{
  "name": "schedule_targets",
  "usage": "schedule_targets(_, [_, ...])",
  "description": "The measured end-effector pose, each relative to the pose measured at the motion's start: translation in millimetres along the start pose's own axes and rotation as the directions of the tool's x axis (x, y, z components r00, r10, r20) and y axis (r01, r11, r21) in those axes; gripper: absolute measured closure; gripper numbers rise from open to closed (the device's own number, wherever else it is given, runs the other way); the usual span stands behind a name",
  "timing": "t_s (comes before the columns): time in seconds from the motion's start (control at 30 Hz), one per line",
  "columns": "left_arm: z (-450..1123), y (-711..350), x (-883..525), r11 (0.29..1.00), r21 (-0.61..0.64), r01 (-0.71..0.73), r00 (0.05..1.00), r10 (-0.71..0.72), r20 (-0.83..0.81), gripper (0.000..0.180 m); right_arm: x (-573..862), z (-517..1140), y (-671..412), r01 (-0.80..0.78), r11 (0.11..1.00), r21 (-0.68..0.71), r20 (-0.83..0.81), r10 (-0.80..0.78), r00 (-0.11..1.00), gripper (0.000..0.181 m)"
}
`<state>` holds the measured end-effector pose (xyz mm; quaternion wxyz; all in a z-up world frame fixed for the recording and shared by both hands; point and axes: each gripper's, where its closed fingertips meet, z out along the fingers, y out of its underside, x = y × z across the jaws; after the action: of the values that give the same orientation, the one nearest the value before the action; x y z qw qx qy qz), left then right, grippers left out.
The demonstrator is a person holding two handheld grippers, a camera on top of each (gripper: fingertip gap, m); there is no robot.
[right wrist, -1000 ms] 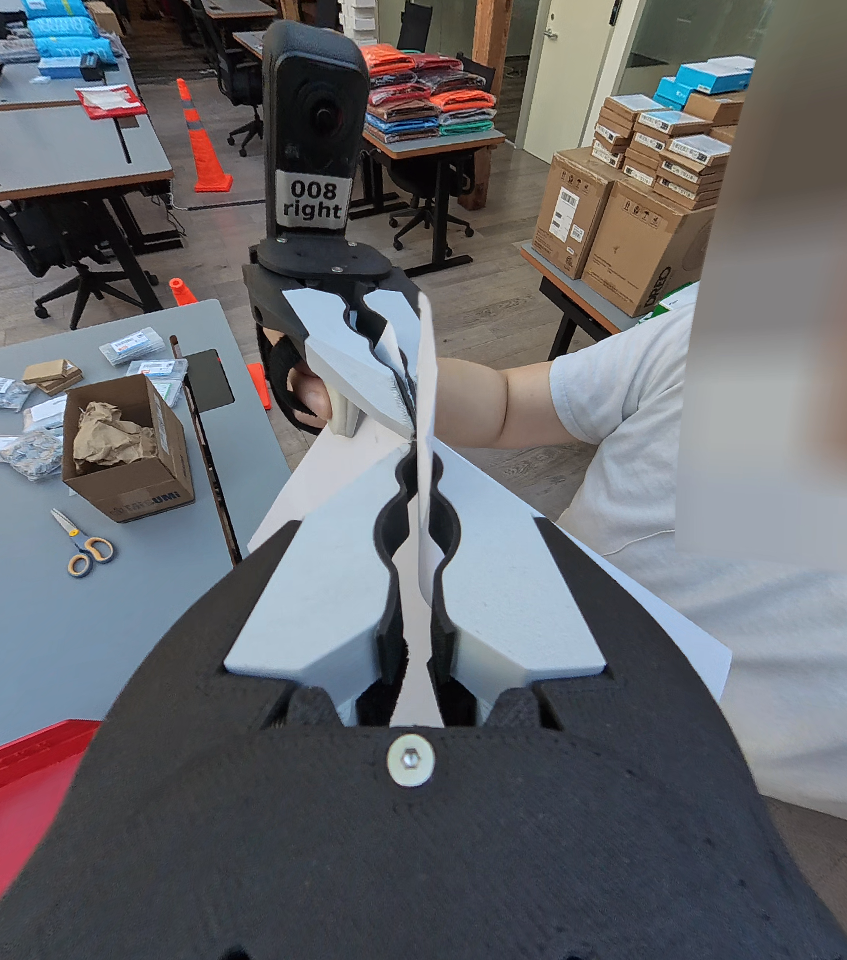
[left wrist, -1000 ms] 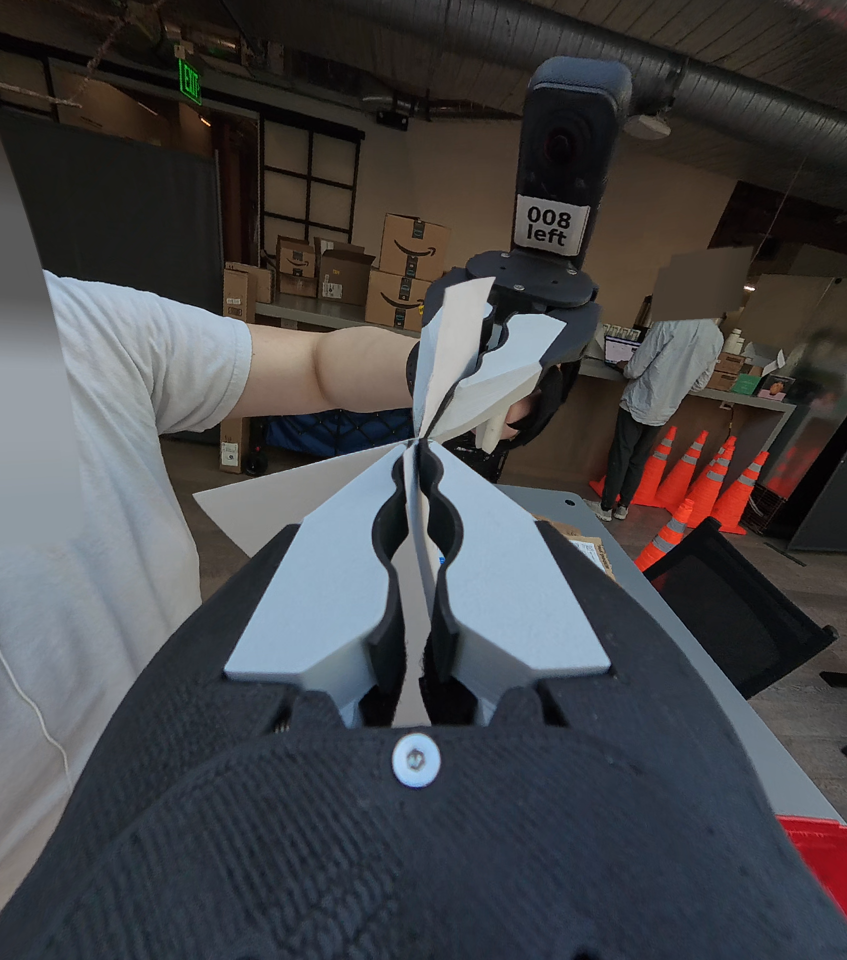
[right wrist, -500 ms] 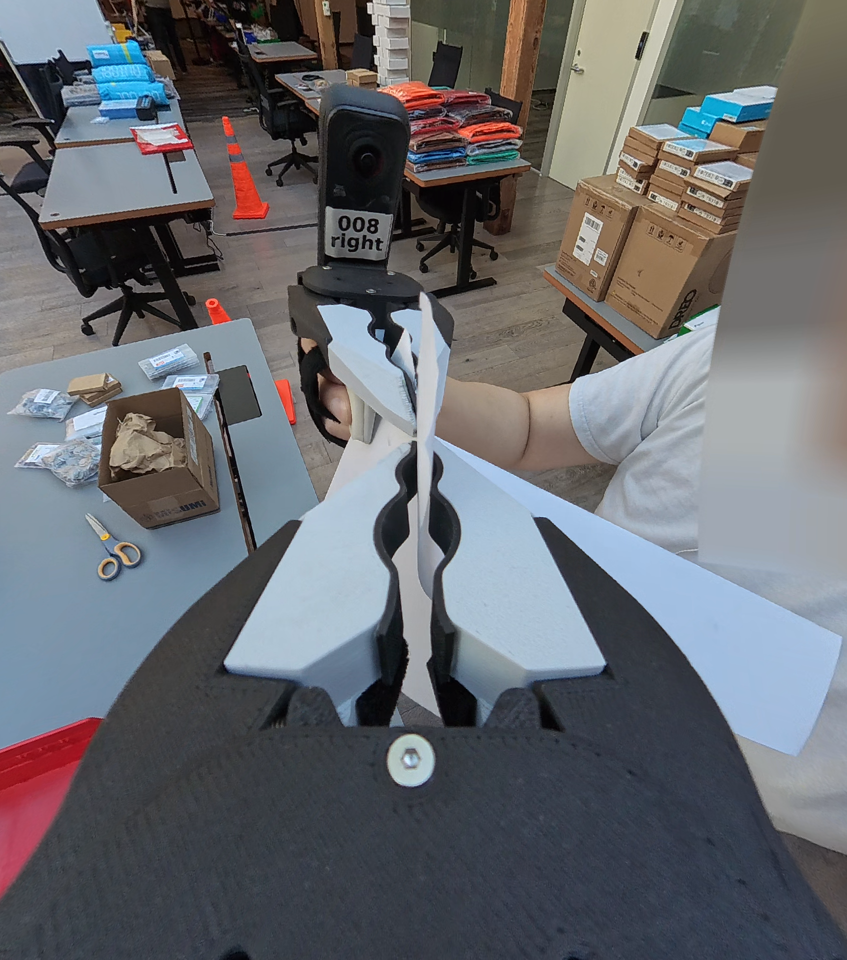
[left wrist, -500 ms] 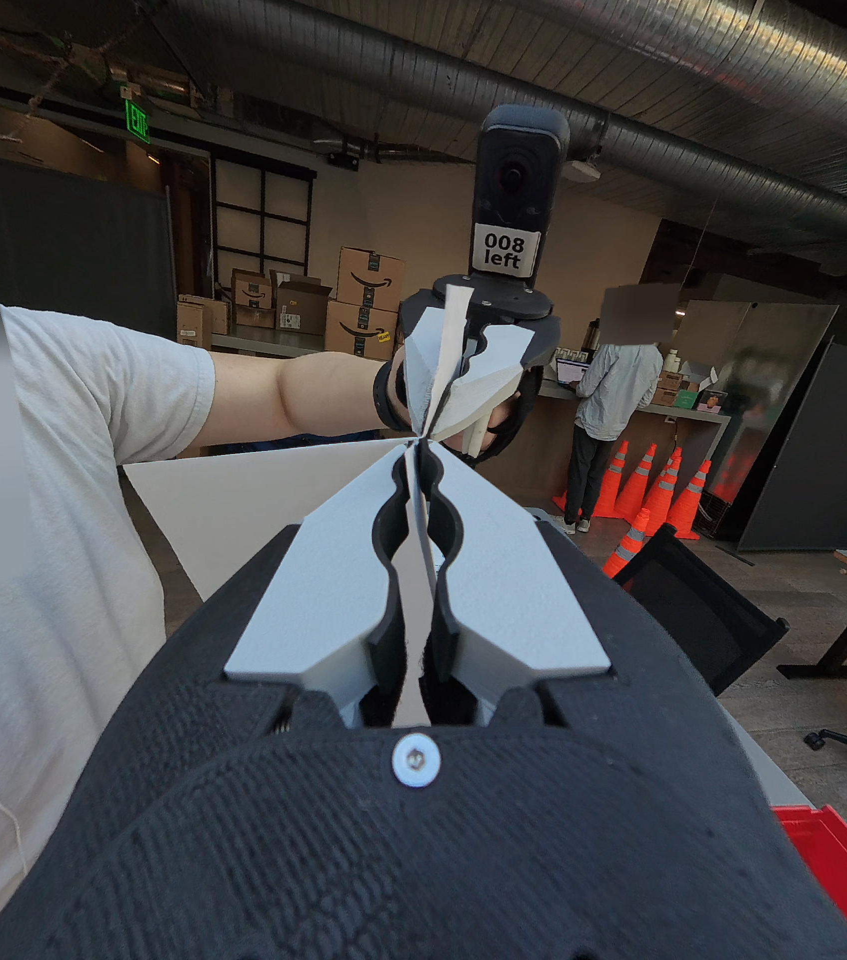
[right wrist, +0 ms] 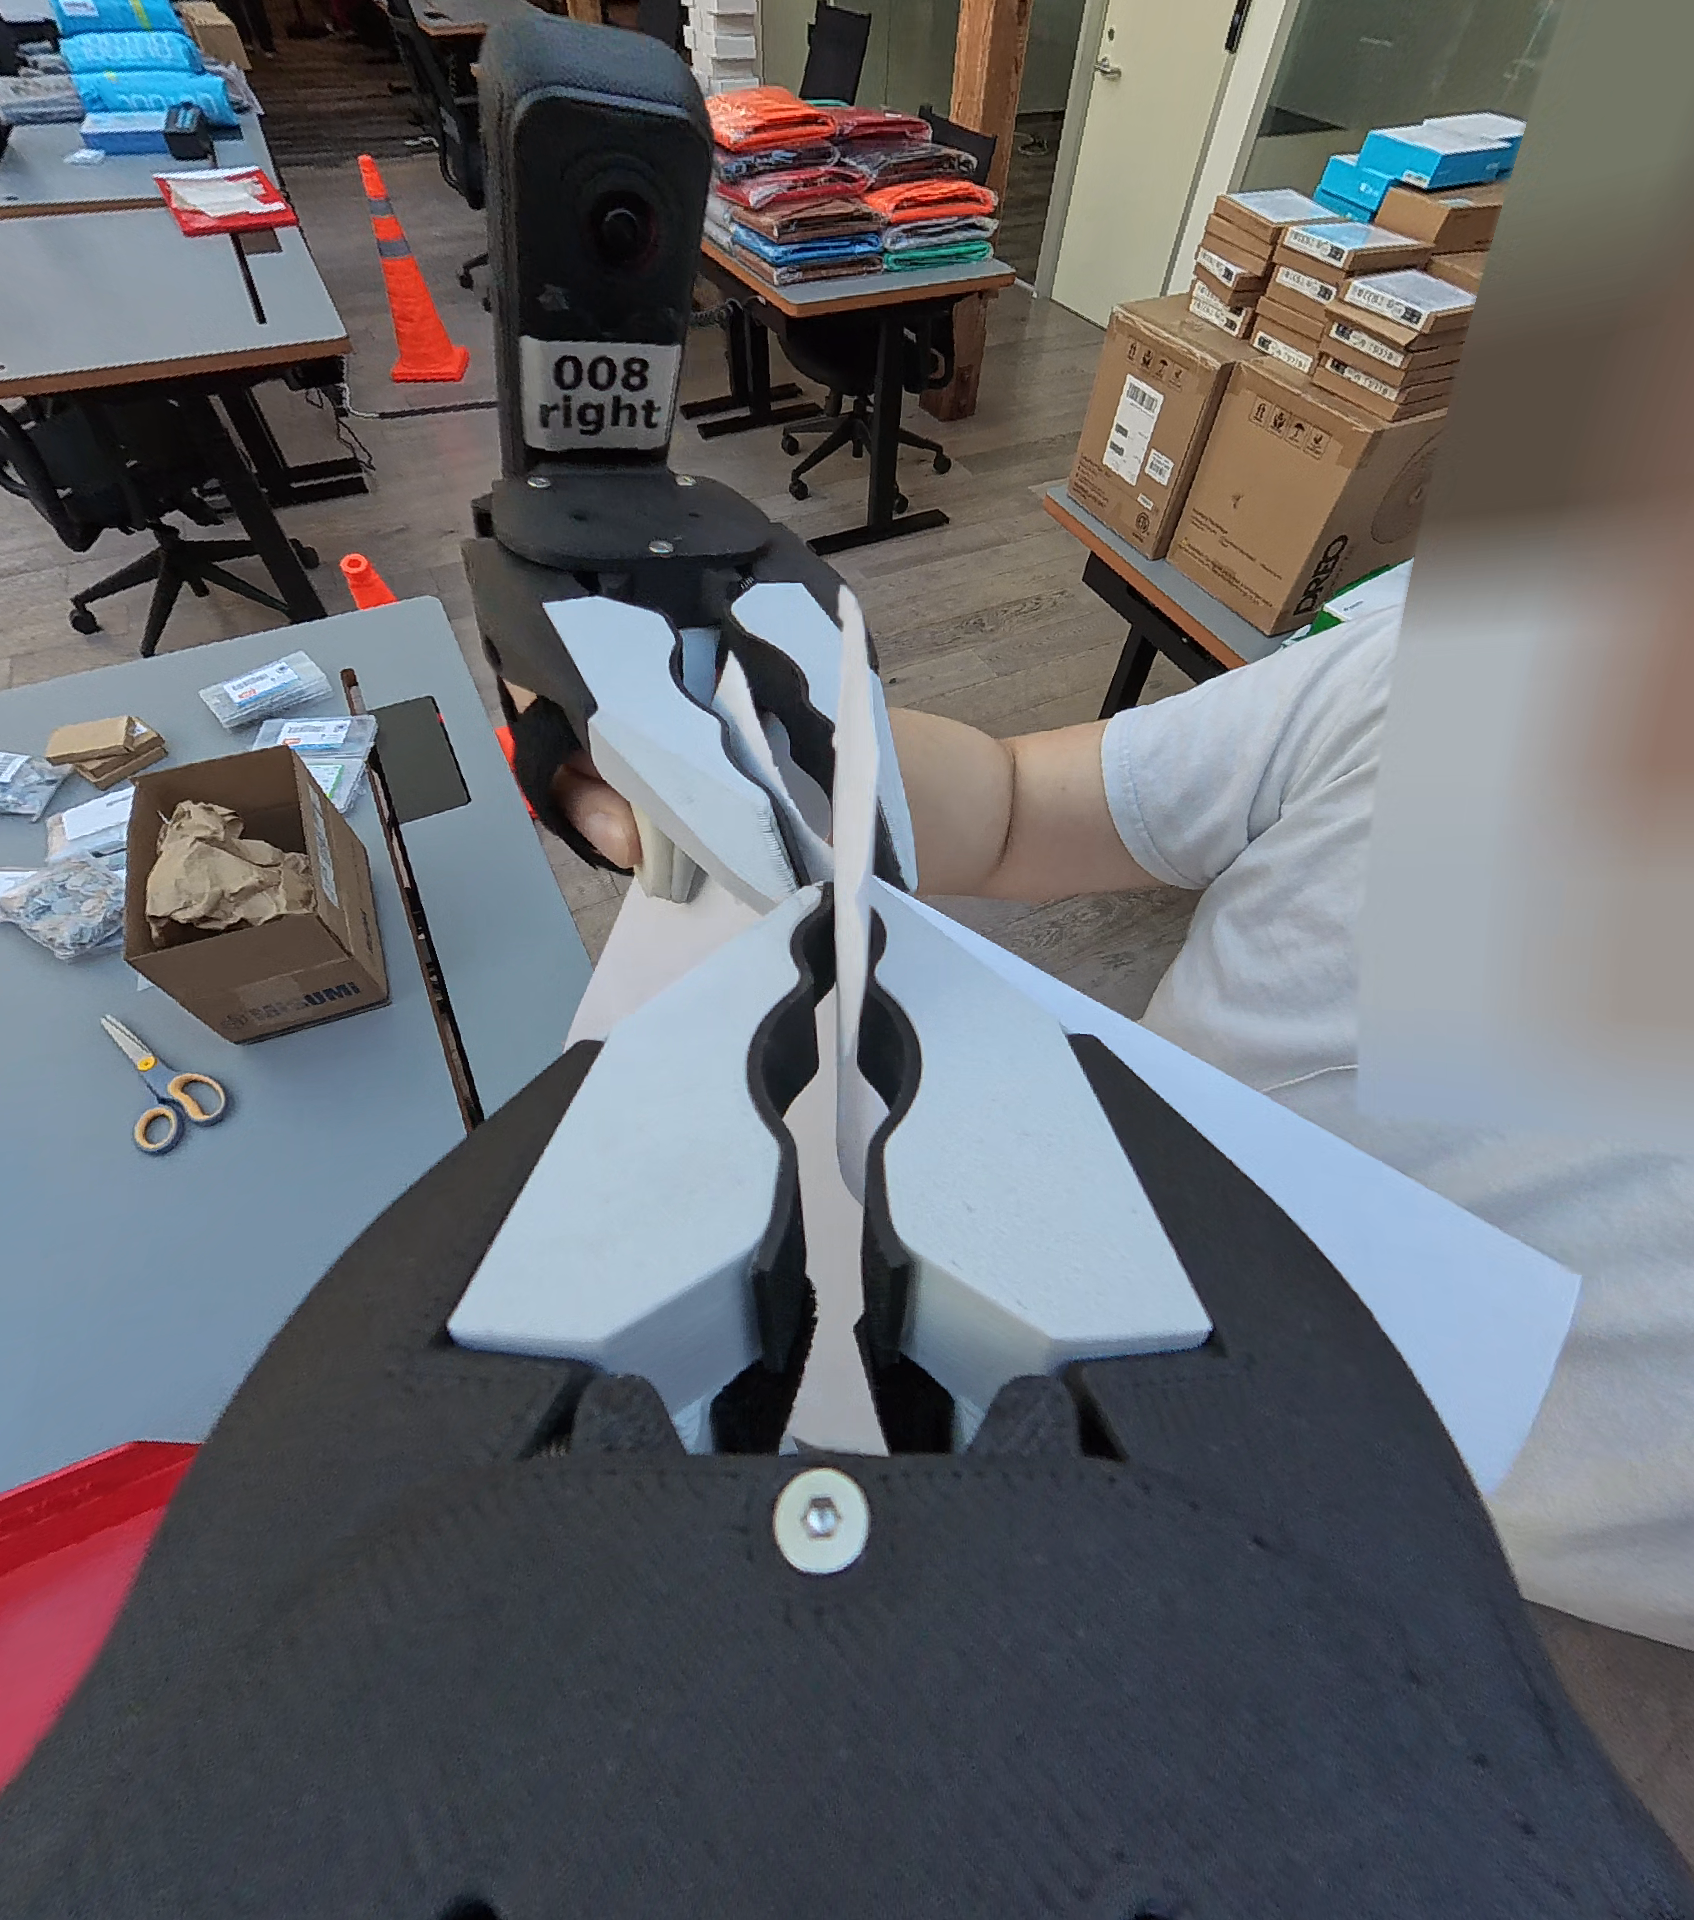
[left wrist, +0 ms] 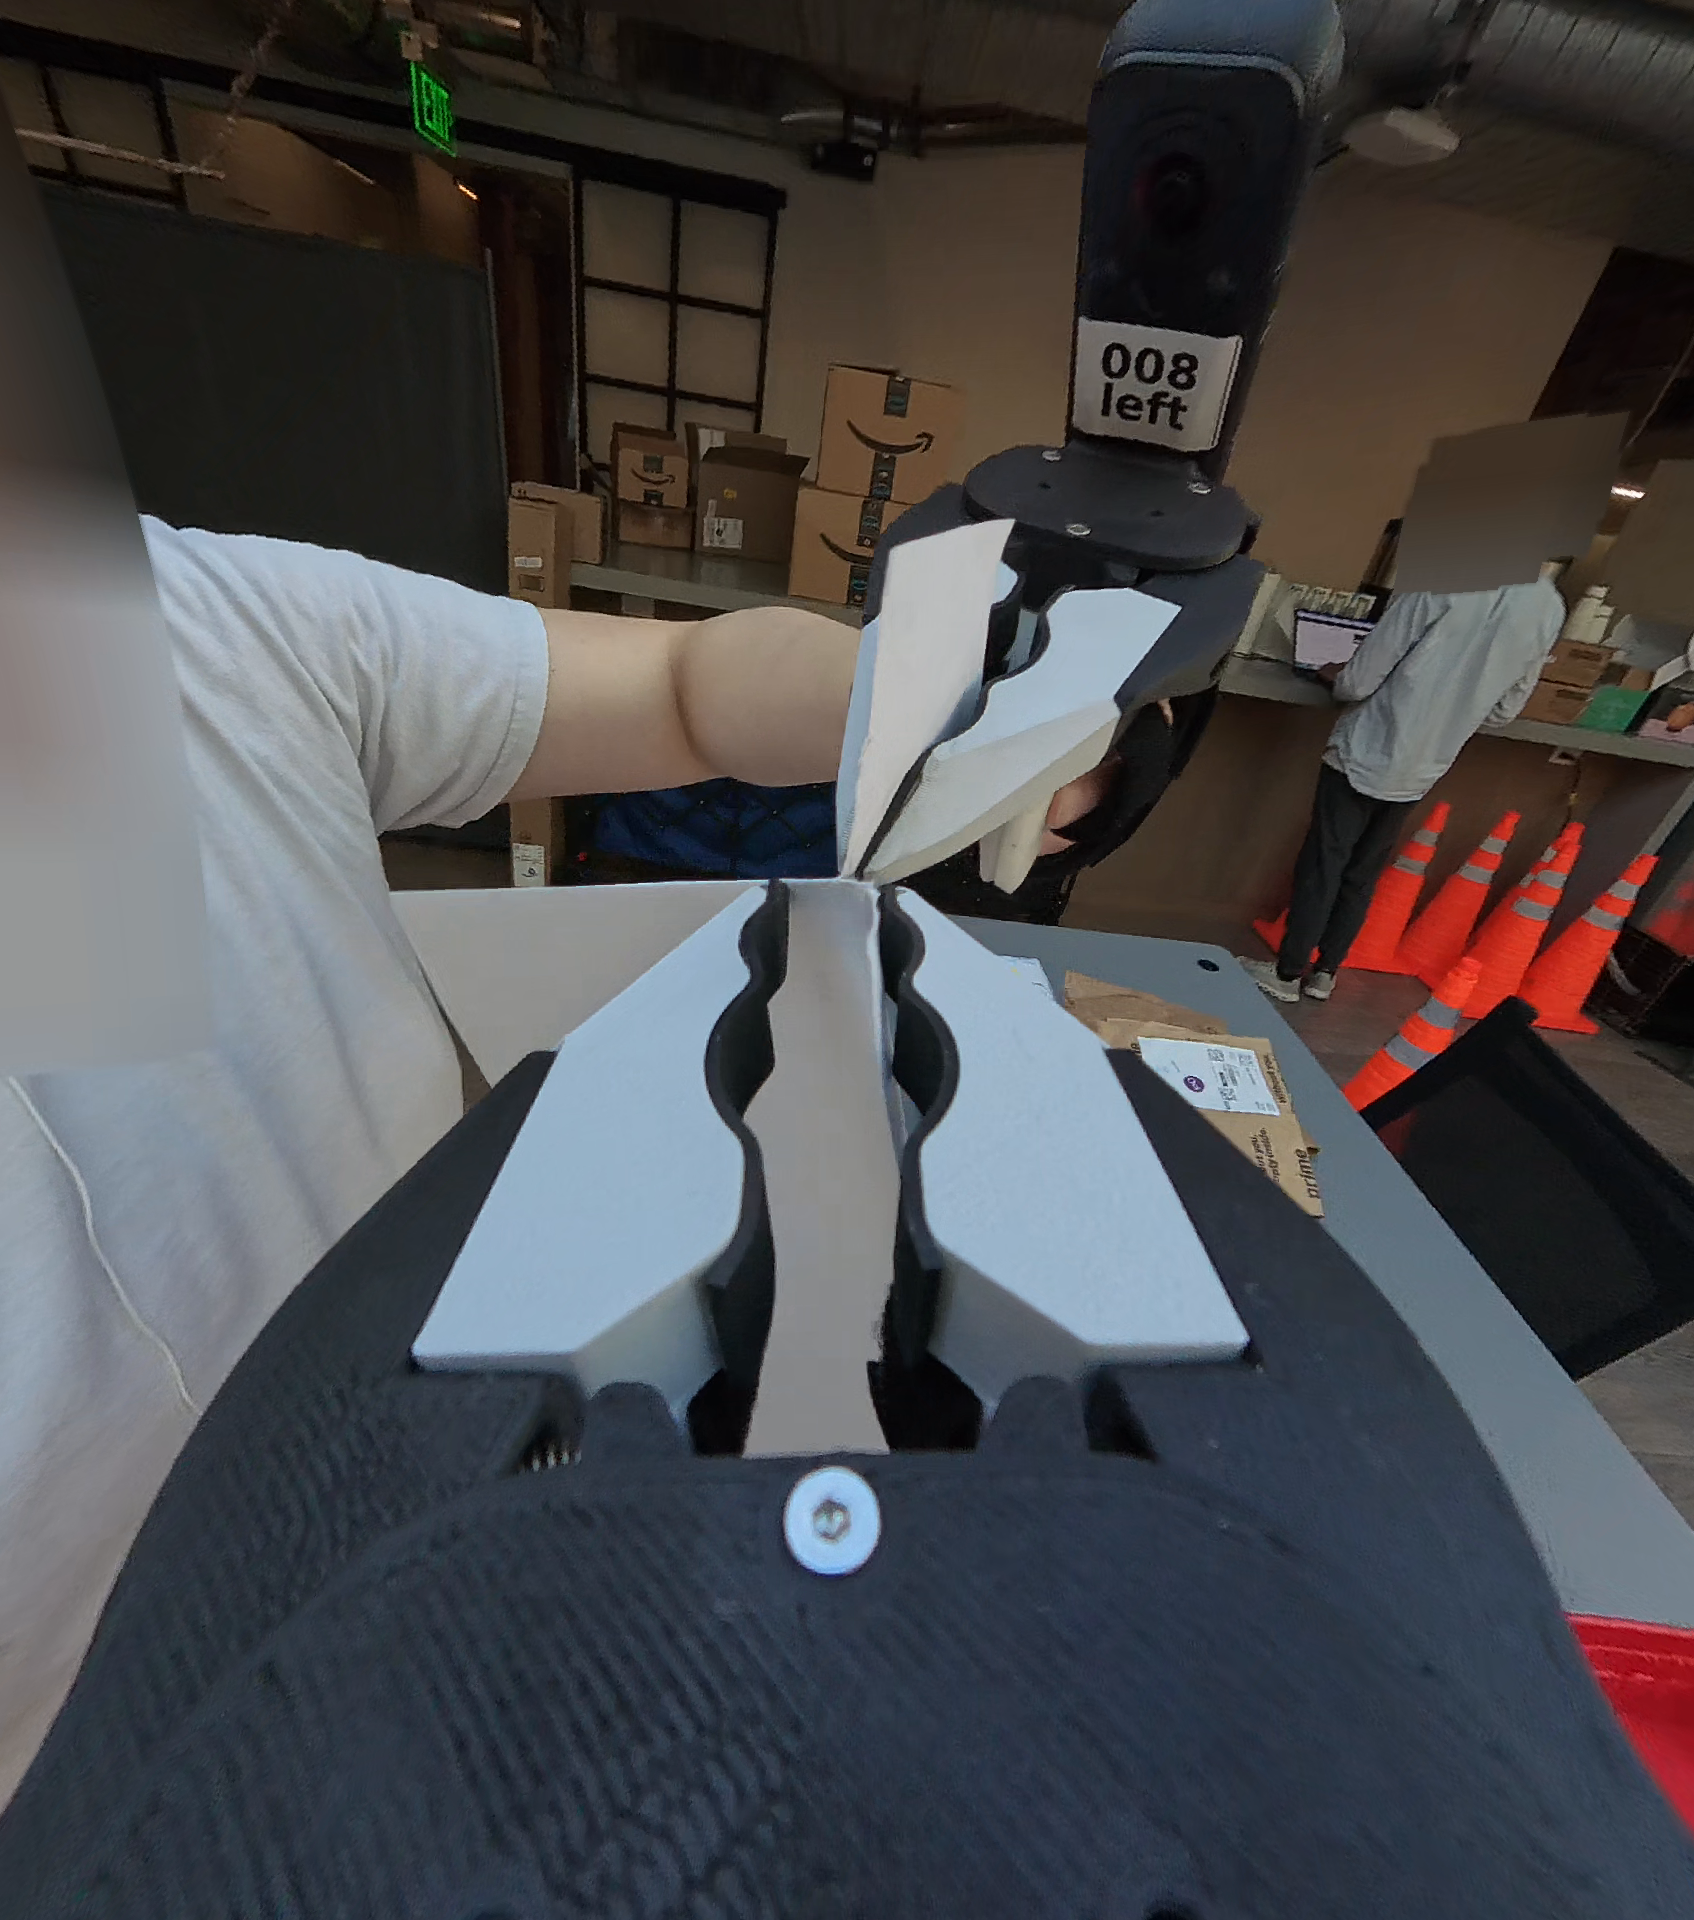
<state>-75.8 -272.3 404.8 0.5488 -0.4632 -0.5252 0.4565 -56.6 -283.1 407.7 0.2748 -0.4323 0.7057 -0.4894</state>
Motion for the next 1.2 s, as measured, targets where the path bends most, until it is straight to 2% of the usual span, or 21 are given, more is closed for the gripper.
schedule_targets(0.07, [-0.2,0.1,-1.5,1.0,-0.002,-0.02,0.999,0.02,0.036,0.171,0.4,-0.4,-0.9,0.007,1.0,0.003,-0.01,-0.007,1.0,0.181])
schedule_targets(0.1, [-0.8,0.6,-4.9,0.999,-0.007,-0.034,0.997,0.034,0.071,0.18,-0.2,-0.4,0.3,0.003,1.0,-0.004,-0.007,-0.003,1.0,0.181])
schedule_targets(0.33, [1.1,6.9,-11.3,0.982,-0.024,-0.186,0.957,0.187,0.22,0.18,3.5,2.5,6.1,0.021,0.999,-0.024,-0.048,-0.022,0.999,0.181])
schedule_targets(0.4, [2.6,10.0,-14.2,0.982,-0.034,-0.184,0.953,0.187,0.239,0.18,6.8,2.2,8.8,0.068,0.997,-0.025,-0.093,-0.07,0.993,0.181])
schedule_targets(0.53, [3.7,13.1,-15.4,0.983,-0.057,-0.176,0.95,0.185,0.251,0.18,9.1,4.5,18.4,0.218,0.974,-0.055,-0.195,-0.225,0.955,0.164])
schedule_targets(0.6, [3.6,18.0,-16.5,0.982,-0.088,-0.168,0.948,0.186,0.258,0.18,10.4,5.4,22.1,0.256,0.964,-0.066,-0.232,-0.264,0.936,0.176])
schedule_targets(0.63, [3.6,20.7,-16.8,0.98,-0.104,-0.168,0.948,0.19,0.257,0.18,10.6,5.4,23.1,0.256,0.965,-0.063,-0.24,-0.264,0.934,0.181])
schedule_targets(0.77, [2.4,24.9,-16.6,0.979,-0.099,-0.177,0.946,0.197,0.257,0.18,8.8,7.2,28.2,0.196,0.977,-0.081,-0.205,-0.209,0.956,0.181])
schedule_targets(0.9, [1.9,21.5,-15.8,0.967,-0.064,-0.246,0.927,0.254,0.275,0.18,8.8,6.2,25.2,0.155,0.984,-0.088,-0.182,-0.169,0.969,0.181])
schedule_targets(1.1, [2.2,23.2,-14.3,0.918,-0.085,-0.388,0.87,0.395,0.294,0.18,5.8,5.8,27.5,0.11,0.988,-0.105,-0.135,-0.124,0.983,0.181])
schedule_targets(1.2, [3.7,25.8,-13.2,0.919,-0.079,-0.387,0.88,0.394,0.266,0.18,4.8,4.8,30.6,0.091,0.989,-0.116,-0.108,-0.104,0.989,0.181])
